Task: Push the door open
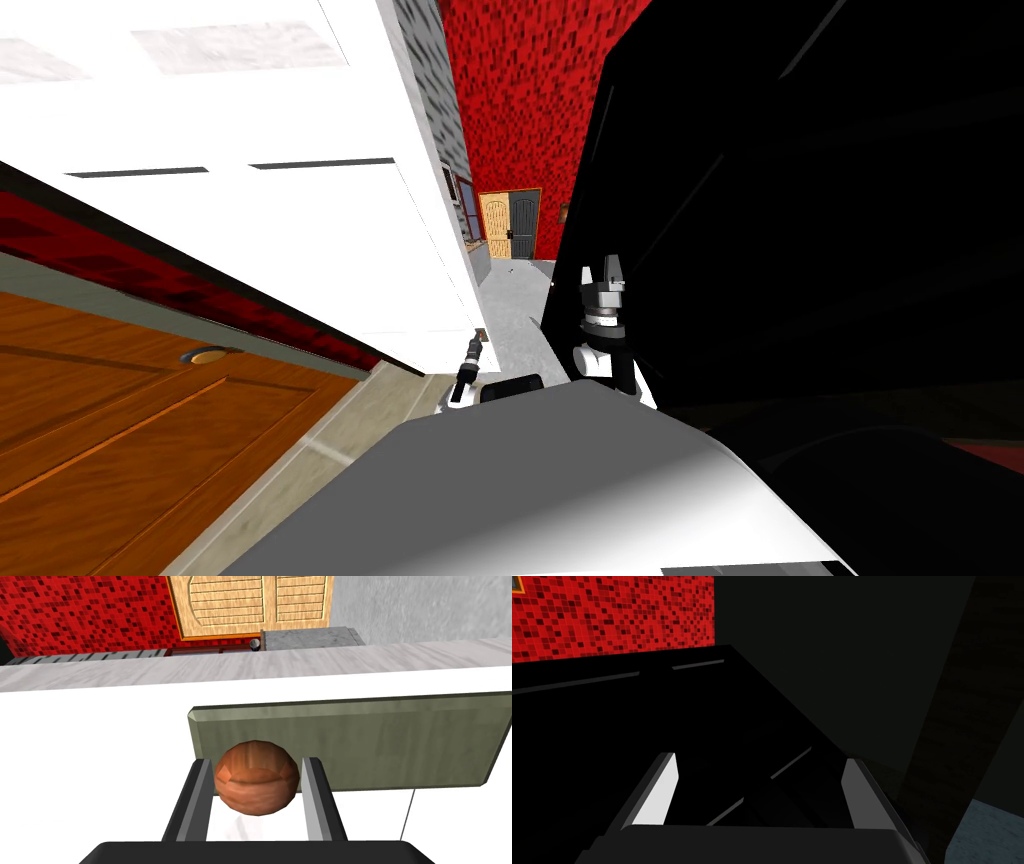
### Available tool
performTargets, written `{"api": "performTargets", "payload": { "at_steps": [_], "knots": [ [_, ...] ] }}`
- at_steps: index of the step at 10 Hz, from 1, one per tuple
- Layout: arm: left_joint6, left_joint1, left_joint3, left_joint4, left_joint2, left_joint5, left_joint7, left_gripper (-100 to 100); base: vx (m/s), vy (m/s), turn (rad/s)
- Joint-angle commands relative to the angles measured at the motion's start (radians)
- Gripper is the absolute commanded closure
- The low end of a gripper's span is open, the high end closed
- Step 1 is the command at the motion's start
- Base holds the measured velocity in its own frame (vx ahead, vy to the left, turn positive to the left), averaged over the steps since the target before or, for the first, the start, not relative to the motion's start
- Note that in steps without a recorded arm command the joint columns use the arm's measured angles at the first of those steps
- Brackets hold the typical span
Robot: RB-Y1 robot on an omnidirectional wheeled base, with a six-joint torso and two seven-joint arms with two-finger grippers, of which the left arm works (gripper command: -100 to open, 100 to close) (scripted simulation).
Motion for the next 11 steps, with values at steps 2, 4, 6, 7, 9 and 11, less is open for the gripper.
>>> {"api": "performTargets", "payload": {
  "at_steps": [2, 4, 6, 7, 9, 11],
  "knots": [
    [-0.008, -0.015, 0.009, 0.010, 0.012, 0.019, -0.016, 100, 0.152, -0.041, 0.057],
    [-0.009, -0.021, 0.012, 0.018, 0.018, 0.038, -0.032, 100, 0.184, -0.037, 0.073],
    [-0.012, -0.029, 0.016, 0.027, 0.024, 0.062, -0.052, 100, 0.180, -0.048, 0.152],
    [-0.013, -0.033, 0.018, 0.032, 0.026, 0.074, -0.063, 100, 0.208, -0.038, 0.154],
    [-0.010, -0.028, 0.015, 0.026, 0.021, 0.069, -0.055, -100, -0.119, -0.037, 0.063],
    [-0.002, -0.026, 0.016, 0.018, 0.014, 0.074, -0.052, -100, -0.240, -0.053, 0.044]
  ]
}}
